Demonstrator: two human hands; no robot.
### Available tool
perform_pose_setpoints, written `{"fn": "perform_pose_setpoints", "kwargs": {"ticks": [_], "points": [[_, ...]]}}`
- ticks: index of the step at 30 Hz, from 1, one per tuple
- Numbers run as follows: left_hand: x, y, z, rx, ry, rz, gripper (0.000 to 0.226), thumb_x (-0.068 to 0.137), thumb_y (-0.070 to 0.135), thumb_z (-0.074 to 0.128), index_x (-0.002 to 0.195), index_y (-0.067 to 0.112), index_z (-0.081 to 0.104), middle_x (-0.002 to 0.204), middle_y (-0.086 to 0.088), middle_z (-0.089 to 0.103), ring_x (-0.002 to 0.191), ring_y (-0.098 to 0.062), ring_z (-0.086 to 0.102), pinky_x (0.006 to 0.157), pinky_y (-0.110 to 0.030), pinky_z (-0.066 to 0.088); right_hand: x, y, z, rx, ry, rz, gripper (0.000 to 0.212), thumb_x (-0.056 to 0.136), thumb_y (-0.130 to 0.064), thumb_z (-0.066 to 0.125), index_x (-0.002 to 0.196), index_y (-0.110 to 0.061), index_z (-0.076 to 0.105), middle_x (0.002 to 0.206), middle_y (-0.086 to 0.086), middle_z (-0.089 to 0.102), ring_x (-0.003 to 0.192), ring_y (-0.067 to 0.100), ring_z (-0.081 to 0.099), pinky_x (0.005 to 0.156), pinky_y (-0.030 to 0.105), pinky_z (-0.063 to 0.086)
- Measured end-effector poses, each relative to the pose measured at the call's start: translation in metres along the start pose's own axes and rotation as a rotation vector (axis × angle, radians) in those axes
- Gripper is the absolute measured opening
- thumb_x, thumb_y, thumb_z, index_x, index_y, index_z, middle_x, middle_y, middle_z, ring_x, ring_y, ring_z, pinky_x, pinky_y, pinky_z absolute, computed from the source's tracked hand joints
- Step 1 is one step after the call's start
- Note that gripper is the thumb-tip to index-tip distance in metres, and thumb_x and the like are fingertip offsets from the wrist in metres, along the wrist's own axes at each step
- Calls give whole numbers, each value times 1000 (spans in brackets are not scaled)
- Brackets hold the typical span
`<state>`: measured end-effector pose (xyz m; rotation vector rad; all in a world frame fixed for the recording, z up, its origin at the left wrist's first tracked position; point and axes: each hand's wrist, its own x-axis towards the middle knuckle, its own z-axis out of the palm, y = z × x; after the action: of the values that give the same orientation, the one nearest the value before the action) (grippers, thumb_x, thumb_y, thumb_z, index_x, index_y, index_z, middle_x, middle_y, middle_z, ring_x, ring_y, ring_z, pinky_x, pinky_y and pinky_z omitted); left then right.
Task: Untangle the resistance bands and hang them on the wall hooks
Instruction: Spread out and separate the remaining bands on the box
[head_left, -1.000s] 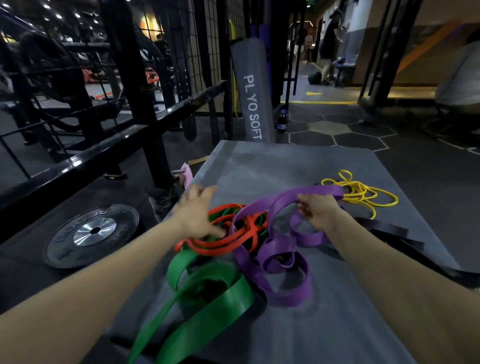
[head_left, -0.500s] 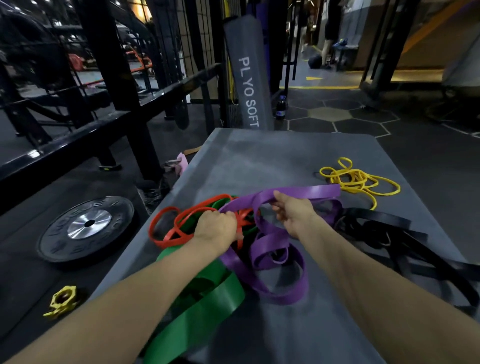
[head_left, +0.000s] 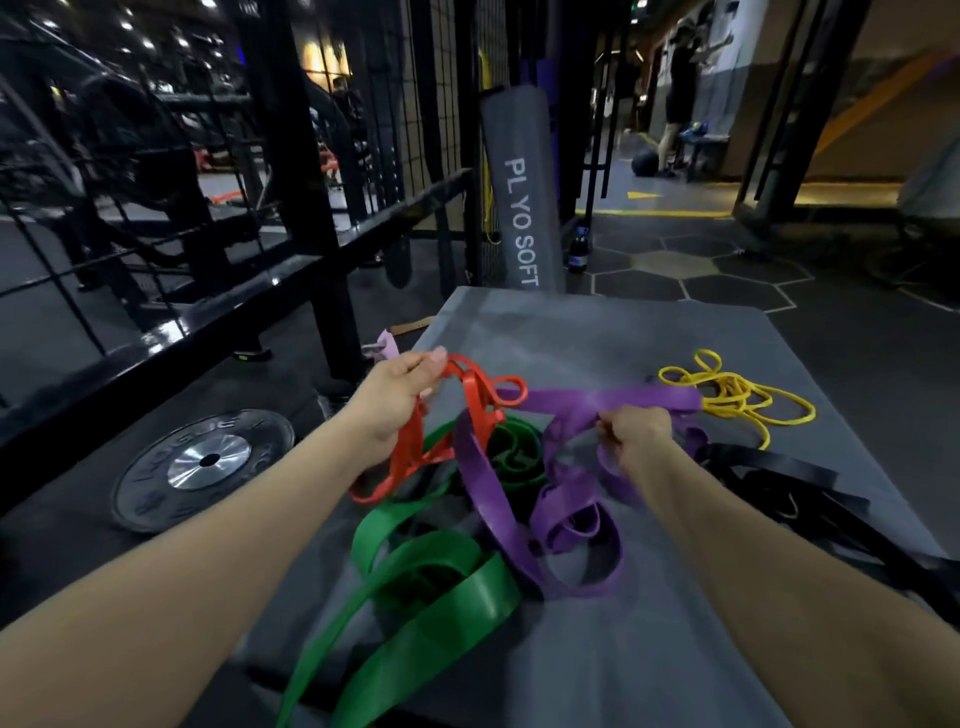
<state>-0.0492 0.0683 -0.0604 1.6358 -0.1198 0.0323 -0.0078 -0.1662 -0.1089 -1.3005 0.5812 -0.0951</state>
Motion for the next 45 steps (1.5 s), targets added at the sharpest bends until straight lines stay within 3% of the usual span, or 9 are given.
{"fn": "perform_pose_setpoints", "kwargs": {"ticks": [3, 7, 13, 17, 22, 26, 28, 36, 45], "points": [[4, 18, -14, -142, -18, 70, 42, 92, 43, 52, 59, 18, 52, 55, -10, 42, 56, -23, 44, 64, -27, 41, -16, -14, -5, -602, 123, -112, 32, 100, -17, 36, 124, -12, 56, 132, 6, 57, 122, 21, 55, 84, 21, 46], [7, 42, -27, -197, 22, 128, 44, 98, 36, 41, 61, 12, 42, 47, 4, 51, 57, -19, 57, 68, -31, 50, -15, -15, -12, -981, 72, -168, 35, 100, -28, 32, 127, -21, 54, 136, -3, 54, 128, 20, 50, 96, 25, 42], [4, 52, -19, -198, 22, 141, 41, 98, 30, 41, 61, 13, 39, 43, 8, 43, 52, -15, 50, 49, -20, 48, -21, -14, -3, -586, -130, -103, 25, 86, -2, 56, 65, -10, 44, 27, -15, 47, 70, 19, 55, 41, 10, 44], [11, 67, -17, -244, 39, 187, 36, 99, 29, 40, 66, 13, 42, 47, 7, 40, 43, -4, 45, 52, -18, 46, -42, -29, 18, -1219, -157, -410, 21, 80, -17, 65, 87, 3, 64, 82, 15, 71, 83, 27, 66, 64, 26, 49], [15, 92, -13, -261, 7, 187, 31, 97, 33, 42, 73, 16, 48, 46, 9, 41, 47, -7, 45, 56, -19, 49, -64, -23, 72, -903, -516, -451, 100, 64, -22, 85, 145, -14, 26, 129, 16, 45, 121, 26, 49, 103, 35, 40], [16, 107, -21, -265, -17, 209, 28, 97, 32, 43, 78, 16, 55, 48, 9, 41, 51, -7, 42, 61, -20, 44, -66, -18, 95, -712, -540, -445, 22, 73, -8, 77, 87, -12, 60, 76, 2, 67, 62, -5, 62, 65, 13, 52], [17, 105, -30, -107, 27, 205, 26, 97, 32, 44, 78, 17, 55, 53, 8, 42, 48, -4, 41, 58, -20, 39, -68, -32, 93, -772, -474, -587, 24, 80, -5, 67, 63, -15, 54, 55, -3, 54, 41, -2, 49, 44, 10, 37], [33, 74, -54, 122, 311, 103, 30, 95, 35, 48, 71, 21, 58, 69, 2, 50, 67, -11, 46, 61, -21, 38, -64, -116, 79, -967, -310, -935, 21, 81, 1, 52, 76, -18, 57, 79, 10, 63, 82, 26, 60, 73, 32, 46], [46, 108, -62, 85, 363, 173, 33, 97, 35, 45, 75, 16, 60, 71, -2, 63, 62, -14, 56, 55, -15, 46, -98, -195, 106, -878, -192, -1219, 27, 82, 8, 48, 79, -18, 56, 65, -8, 52, 59, 7, 48, 47, 8, 35]]}}
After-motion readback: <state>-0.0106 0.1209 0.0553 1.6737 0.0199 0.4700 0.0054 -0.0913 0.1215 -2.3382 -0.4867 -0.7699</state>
